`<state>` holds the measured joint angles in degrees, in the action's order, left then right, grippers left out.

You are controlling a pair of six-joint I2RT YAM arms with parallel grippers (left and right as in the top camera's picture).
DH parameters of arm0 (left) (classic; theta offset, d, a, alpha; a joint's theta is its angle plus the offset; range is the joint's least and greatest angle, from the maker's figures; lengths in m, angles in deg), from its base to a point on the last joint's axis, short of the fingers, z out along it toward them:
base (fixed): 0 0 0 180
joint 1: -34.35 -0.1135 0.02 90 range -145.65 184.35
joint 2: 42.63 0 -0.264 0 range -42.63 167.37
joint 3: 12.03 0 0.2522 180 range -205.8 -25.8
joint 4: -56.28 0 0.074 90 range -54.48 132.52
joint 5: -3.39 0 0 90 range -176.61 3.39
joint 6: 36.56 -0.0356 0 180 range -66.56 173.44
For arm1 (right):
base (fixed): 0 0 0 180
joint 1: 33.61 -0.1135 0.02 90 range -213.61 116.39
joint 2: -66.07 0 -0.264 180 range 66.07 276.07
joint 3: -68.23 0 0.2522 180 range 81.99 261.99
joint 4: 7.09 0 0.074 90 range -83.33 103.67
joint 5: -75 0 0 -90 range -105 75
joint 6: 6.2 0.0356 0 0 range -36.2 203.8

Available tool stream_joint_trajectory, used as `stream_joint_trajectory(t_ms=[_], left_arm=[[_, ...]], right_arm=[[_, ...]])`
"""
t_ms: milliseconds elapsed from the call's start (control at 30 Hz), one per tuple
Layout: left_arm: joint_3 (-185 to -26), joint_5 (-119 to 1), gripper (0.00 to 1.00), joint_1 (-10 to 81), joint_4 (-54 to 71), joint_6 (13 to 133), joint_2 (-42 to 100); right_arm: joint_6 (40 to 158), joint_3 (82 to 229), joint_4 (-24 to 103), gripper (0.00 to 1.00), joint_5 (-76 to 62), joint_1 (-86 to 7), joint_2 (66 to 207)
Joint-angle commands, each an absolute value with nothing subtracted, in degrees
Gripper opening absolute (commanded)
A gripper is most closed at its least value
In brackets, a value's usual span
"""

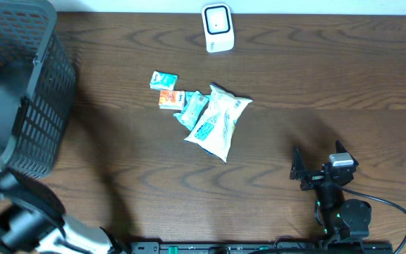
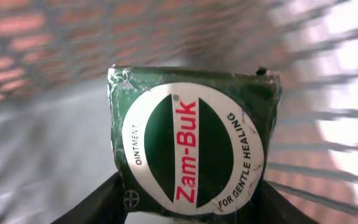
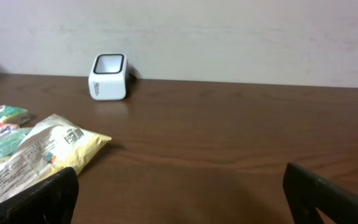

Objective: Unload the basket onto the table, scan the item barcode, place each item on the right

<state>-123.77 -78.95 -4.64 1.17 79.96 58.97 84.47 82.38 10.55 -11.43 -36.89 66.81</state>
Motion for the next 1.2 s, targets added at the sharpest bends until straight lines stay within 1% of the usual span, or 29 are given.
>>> stream_joint_trajectory(t_ms=[0, 133, 233, 400, 500, 567, 667, 833, 1000, 1067, 1167], left_arm=[[-124.08, -70.43, 0.47, -1.77, 3.03, 79.9, 51.93], [-124.05, -66.21, 0.47, 4.04, 4.04, 80.27, 45.33], [-124.05, -66.25, 0.47, 12.0, 3.62, 80.03, 42.27], [-123.49, -67.02, 0.48, 24.94, 2.24, 76.05, 43.36], [-122.72, -73.27, 0.48, 31.91, 0.1, 75.48, 45.83], [-122.55, -79.76, 0.51, 36.19, -1.95, 74.74, 48.41], [-122.55, -87.02, 0.52, 40.87, -5.21, 73.58, 52.78], [-122.55, -93.95, 0.52, 44.85, -8.97, 73.58, 61.0], [-122.55, -93.95, 0.52, 45.57, -11.48, 73.6, 68.57], [-122.55, -93.95, 0.56, 45.57, -12.2, 73.6, 71.28], [-122.55, -93.95, 0.56, 45.55, -13.19, 73.6, 74.47]], right_arm=[[85.01, 82.31, 10.77, 0.99, -11.69, -36.92, 66.67], [85.03, 82.31, 10.77, 0.99, -11.69, -36.92, 66.67], [85.03, 82.31, 10.77, 0.99, -11.69, -36.92, 66.67], [85.01, 82.31, 10.77, 0.99, -11.69, -36.92, 66.67], [85.03, 82.31, 10.77, 0.99, -11.69, -36.92, 66.67], [85.01, 82.31, 10.77, 0.99, -11.69, -36.92, 66.67], [85.01, 82.31, 10.77, 0.99, -11.69, -36.92, 66.67], [85.03, 82.31, 10.77, 0.99, -11.69, -36.92, 66.67], [85.01, 82.31, 10.77, 0.99, -11.69, -36.92, 66.67], [85.01, 82.31, 10.77, 0.99, -11.69, -36.92, 66.67], [85.03, 82.31, 10.77, 0.99, -11.69, -36.92, 66.67]])
